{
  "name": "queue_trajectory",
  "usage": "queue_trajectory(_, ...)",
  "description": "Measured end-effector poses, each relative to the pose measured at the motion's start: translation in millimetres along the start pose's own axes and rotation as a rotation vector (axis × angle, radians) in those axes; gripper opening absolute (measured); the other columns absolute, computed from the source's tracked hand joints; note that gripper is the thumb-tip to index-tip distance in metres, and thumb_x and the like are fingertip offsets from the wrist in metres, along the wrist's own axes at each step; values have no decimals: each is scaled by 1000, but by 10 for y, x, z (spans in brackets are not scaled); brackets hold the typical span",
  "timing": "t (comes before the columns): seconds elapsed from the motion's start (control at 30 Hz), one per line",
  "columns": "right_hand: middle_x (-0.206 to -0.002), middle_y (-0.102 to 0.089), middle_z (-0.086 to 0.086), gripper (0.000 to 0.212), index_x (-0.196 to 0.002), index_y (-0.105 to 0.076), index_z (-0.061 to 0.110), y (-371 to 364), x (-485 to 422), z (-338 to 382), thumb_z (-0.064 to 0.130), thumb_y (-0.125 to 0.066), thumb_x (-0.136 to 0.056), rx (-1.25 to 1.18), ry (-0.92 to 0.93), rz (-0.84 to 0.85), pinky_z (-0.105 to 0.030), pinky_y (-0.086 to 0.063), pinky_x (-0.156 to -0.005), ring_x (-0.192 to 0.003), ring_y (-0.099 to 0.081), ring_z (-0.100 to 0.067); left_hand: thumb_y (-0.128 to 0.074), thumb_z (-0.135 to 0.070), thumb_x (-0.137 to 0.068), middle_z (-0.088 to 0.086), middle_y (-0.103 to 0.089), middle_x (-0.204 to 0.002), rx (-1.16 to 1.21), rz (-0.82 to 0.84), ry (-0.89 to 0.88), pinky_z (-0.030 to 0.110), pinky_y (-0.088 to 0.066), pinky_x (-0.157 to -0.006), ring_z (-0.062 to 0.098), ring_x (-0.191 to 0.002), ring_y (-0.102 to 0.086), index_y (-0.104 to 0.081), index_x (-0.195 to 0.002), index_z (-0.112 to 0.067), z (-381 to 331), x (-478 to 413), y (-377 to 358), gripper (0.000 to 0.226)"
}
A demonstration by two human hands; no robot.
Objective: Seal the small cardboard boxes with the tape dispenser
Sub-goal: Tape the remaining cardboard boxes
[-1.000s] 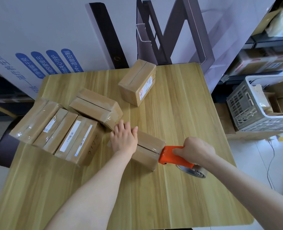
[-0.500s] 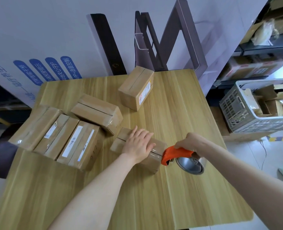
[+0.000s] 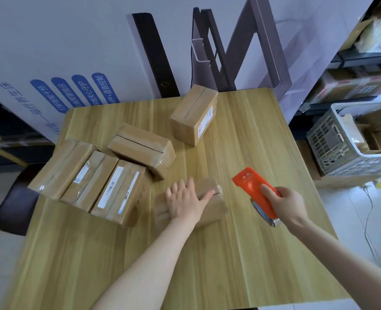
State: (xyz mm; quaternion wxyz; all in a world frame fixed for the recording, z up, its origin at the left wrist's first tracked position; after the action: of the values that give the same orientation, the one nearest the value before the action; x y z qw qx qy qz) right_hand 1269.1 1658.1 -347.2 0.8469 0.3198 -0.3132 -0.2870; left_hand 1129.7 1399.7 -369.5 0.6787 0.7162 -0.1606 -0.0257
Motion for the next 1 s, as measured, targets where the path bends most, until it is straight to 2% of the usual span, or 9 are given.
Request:
queue_trajectory(0.07, -47, -58, 4, 41, -62, -64, 13, 121, 67, 187, 44, -63, -89, -164, 85, 3, -25, -41, -42, -44, -55, -11, -25, -79, -81, -1, -58, -121, 102, -8, 216, 39, -30, -93, 22, -115, -49, -48, -131, -25, 229, 173, -2, 77)
queue_trajectory(0.13, -46, -62, 2, 32, -66, -66, 17, 179, 182, 355, 36, -65, -91, -334, 144, 72, -22, -42, -34, -37, -57, -11, -37, -68, -88, 0, -56, -128, 237, -9, 308, 39, -32, -95, 21, -119, -48, -44, -134, -23, 308, 333, -41, 65)
queue_trajectory(0.23, -51, -62, -14, 26, -75, -68, 11, 231, 360, 554, 30, -66, -92, -472, 196, 190, -36, -49, -35, -38, -58, -33, -57, -38, -90, 0, -54, -133, 503, -92, 250, 35, -32, -101, 20, -124, -47, -46, -134, -20, 217, 390, 90, 49)
queue_trajectory(0.3, -52, -60, -15, 23, -74, -69, 12, 300, 475, 682, 26, -66, -92, -463, 247, 211, -37, -49, -36, -39, -57, -32, -56, -34, -91, 1, -56, -132, 823, -59, 229, 29, -38, -98, 16, -118, -51, -52, -132, -17, 130, 311, 252, 45)
queue_trajectory(0.4, -52, -58, -14, 22, -74, -69, 11, 387, 646, 871, 24, -66, -91, -459, 305, 245, -35, -49, -36, -40, -57, -28, -47, -52, -93, 1, -64, -119, 1269, 221, 252, 29, -46, -89, 13, -105, -58, -63, -115, -17, -116, 267, 473, 44)
queue_trajectory(0.53, -49, -58, -7, 21, -74, -69, 11, 477, 773, 1036, 22, -66, -91, -391, 370, 258, -33, -49, -34, -38, -57, -24, -31, -60, -96, 10, -72, -93, 1634, 696, 218, 36, -53, -84, 23, -89, -68, -66, -101, -13, -491, 391, 678, 58)
queue_trajectory(0.67, -47, -59, -4, 18, -73, -70, 16, 533, 838, 1105, 22, -68, -90, -326, 416, 271, -32, -48, -33, -36, -57, -22, -42, -49, -95, 9, -69, -83, 1712, 795, 153, 31, -57, -69, 19, -75, -68, -61, -107, -9, -530, 442, 914, 46)
queue_trajectory(0.83, -51, -63, -4, 18, -72, -71, 19, 588, 873, 1189, 27, -69, -88, -240, 466, 231, -38, -50, -33, -39, -61, -28, -61, -49, -81, 8, -69, -87, 1667, 746, -10, 32, -58, -71, 18, -77, -68, -61, -104, -11, -493, 475, 1100, 45)
queue_trajectory(1.0, -52, -63, -5, 18, -73, -70, 17, 589, 931, 1266, 27, -69, -88, -217, 504, 236, -39, -49, -33, -38, -61, -29, -72, -42, -71, 8, -68, -88, 1677, 667, -3, 35, -59, -75, 19, -78, -67, -63, -103, -10, -398, 453, 1109, 46)
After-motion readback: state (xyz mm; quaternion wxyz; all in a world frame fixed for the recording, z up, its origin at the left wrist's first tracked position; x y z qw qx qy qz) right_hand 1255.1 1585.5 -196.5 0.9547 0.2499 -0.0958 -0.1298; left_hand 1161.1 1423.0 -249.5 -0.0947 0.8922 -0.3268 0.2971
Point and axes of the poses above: each hand's wrist, its own x-axis away from the middle knuckle, its own y-axis out of the back of the hand, z = x × y, the point moved 9 cm from there along -x, towards the middle knuckle
